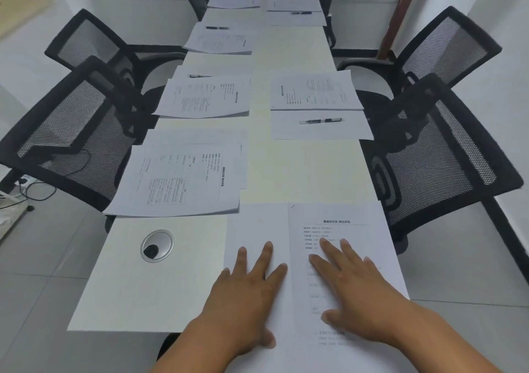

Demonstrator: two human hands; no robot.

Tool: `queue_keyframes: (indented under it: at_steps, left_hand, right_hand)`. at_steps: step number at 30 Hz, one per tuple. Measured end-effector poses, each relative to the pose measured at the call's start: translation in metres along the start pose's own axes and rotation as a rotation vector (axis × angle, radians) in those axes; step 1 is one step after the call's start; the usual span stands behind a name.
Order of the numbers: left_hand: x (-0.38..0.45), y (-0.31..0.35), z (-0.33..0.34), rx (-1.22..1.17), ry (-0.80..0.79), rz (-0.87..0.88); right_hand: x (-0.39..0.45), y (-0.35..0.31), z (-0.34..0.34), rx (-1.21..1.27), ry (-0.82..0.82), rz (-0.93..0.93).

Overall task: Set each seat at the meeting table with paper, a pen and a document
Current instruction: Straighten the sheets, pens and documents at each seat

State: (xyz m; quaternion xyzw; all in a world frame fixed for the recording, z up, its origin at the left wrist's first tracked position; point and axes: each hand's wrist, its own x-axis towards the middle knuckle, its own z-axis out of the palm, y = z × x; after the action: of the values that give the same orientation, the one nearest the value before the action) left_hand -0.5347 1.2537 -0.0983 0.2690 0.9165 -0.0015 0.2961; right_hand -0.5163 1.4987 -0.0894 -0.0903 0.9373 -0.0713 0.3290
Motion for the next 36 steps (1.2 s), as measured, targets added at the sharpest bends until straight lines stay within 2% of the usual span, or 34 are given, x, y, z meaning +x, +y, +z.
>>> queue_keyframes:
  at_steps: [19,29,36]
  left_hand:
    - [-0.022,0.002,-0.031,-0.065,0.009,-0.062]
    - [-0.105,0.013,-0.092,-0.035,0.237,-0.152]
    - [-0.214,0.029,-0.155,0.038,0.394,-0.241]
  right_hand:
    - [-0.027,-0.041,-0.028,-0.031,0.051,0.021]
    - [-0.092,-0.096,-0.084,-0.083,0.249,0.044]
    - [-0.18,-0.169,-0.142,-0.119,0.416,-0.001]
